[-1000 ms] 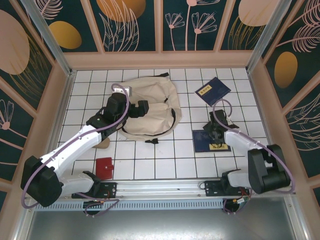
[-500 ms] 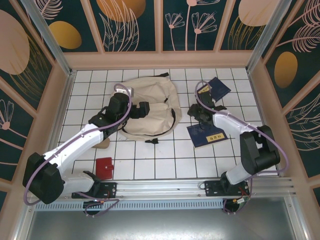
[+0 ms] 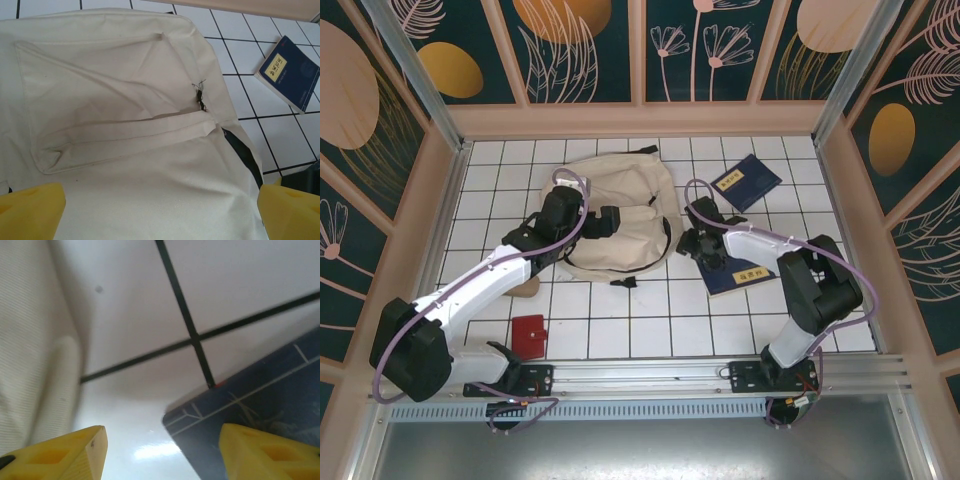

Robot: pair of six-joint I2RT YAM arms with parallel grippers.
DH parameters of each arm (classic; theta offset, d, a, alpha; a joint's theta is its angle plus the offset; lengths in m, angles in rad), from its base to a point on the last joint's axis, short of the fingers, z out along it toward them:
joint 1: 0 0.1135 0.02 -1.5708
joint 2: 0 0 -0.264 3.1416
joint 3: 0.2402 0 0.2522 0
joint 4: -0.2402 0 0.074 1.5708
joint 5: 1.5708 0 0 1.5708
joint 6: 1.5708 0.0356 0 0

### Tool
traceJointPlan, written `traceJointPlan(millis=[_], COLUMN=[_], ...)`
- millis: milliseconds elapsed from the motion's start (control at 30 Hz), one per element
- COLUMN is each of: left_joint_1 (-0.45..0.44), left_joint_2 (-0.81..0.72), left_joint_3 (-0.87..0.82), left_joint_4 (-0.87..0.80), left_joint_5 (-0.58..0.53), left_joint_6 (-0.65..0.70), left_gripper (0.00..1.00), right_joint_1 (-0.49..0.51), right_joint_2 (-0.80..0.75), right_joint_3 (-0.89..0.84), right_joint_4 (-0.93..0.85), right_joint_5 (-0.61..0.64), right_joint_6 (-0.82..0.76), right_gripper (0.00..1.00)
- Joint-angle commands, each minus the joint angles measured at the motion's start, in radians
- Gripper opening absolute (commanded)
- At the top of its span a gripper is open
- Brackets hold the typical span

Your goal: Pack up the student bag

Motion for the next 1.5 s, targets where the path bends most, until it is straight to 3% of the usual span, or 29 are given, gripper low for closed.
traceJointPlan(millis=[0, 267, 400, 533, 667, 900, 1100, 1467], left_joint_1=[0.006, 0.006, 0.005, 0.006, 0.004, 0.005, 0.006, -0.065], left_joint_2=[0.009, 0.037, 0.059, 0.066, 0.076, 0.110, 0.136, 0.269], left_joint_3=[0.010, 0.016, 0.026, 0.024, 0.029, 0.045, 0.078, 0.175], left_joint_4=[-0.013, -0.003, -0.011, -0.013, -0.018, -0.015, 0.030, 0.087], left_joint_5=[-0.010, 0.011, 0.031, 0.031, 0.041, 0.113, 0.220, 0.354], left_joint_6=[0.029, 0.028, 0.028, 0.028, 0.026, 0.020, -0.002, -0.083], left_gripper=[0.99, 0.98, 0.98, 0.99, 0.99, 0.98, 0.98, 0.82], right_joint_1=[0.011, 0.056, 0.052, -0.050, -0.216, -0.358, -0.395, -0.387], right_joint_2=[-0.006, -0.123, -0.152, -0.230, -0.332, -0.359, -0.310, -0.237], right_joint_3=[-0.049, -0.099, -0.027, -0.070, -0.203, -0.268, -0.288, -0.305], right_joint_4=[-0.098, -0.191, -0.279, -0.340, -0.285, -0.190, -0.113, -0.043], right_joint_5=[-0.006, -0.066, 0.085, 0.232, 0.208, 0.154, 0.115, 0.024], right_joint_6=[0.032, 0.026, 0.035, 0.149, 0.151, -0.008, -0.128, -0.229], right_gripper=[0.63, 0.62, 0.62, 0.63, 0.63, 0.60, 0.54, 0.40])
